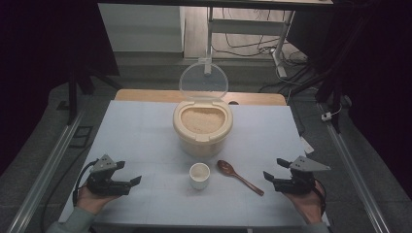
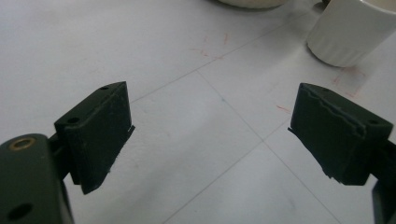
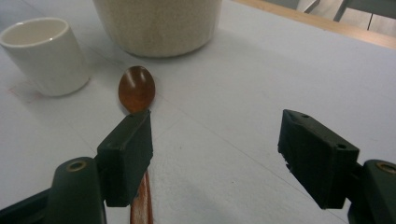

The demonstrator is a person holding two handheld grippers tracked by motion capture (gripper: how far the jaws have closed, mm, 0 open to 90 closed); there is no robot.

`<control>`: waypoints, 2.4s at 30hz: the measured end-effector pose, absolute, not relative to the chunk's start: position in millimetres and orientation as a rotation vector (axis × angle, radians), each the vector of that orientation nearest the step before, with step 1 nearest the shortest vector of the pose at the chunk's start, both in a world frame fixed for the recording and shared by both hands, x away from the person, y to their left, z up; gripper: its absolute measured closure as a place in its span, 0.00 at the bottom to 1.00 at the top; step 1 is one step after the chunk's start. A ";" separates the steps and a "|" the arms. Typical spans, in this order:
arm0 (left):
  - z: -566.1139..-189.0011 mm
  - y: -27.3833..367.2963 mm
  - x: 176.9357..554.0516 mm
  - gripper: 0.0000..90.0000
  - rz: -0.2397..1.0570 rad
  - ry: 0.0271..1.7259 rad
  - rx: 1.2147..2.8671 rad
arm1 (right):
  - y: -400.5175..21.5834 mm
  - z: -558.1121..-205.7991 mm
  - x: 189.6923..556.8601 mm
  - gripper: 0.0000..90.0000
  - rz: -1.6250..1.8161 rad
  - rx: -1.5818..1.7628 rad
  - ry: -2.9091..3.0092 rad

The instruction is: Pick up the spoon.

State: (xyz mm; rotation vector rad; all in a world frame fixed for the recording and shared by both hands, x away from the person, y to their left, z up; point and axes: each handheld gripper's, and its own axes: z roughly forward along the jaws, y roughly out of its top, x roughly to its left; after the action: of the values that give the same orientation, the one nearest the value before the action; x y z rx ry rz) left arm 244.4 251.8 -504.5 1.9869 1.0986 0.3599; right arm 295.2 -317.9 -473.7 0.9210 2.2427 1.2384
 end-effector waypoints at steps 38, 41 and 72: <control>-511.5 239.8 250.2 0.14 0.323 1.079 2.043 | -238.6 -464.2 320.2 0.36 0.701 0.885 2.718; -511.5 239.6 250.2 0.14 0.325 1.080 2.042 | -237.6 -470.3 322.5 0.40 0.667 0.879 2.749; -514.7 238.1 249.5 0.14 0.334 1.065 2.075 | -211.6 -497.3 335.3 0.78 0.475 0.857 2.844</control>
State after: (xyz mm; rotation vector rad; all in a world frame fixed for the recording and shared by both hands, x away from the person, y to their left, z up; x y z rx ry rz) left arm 249.5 238.1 -514.7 2.0750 1.0652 0.3335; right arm 335.3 -211.6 -497.3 0.8571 2.8439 0.4749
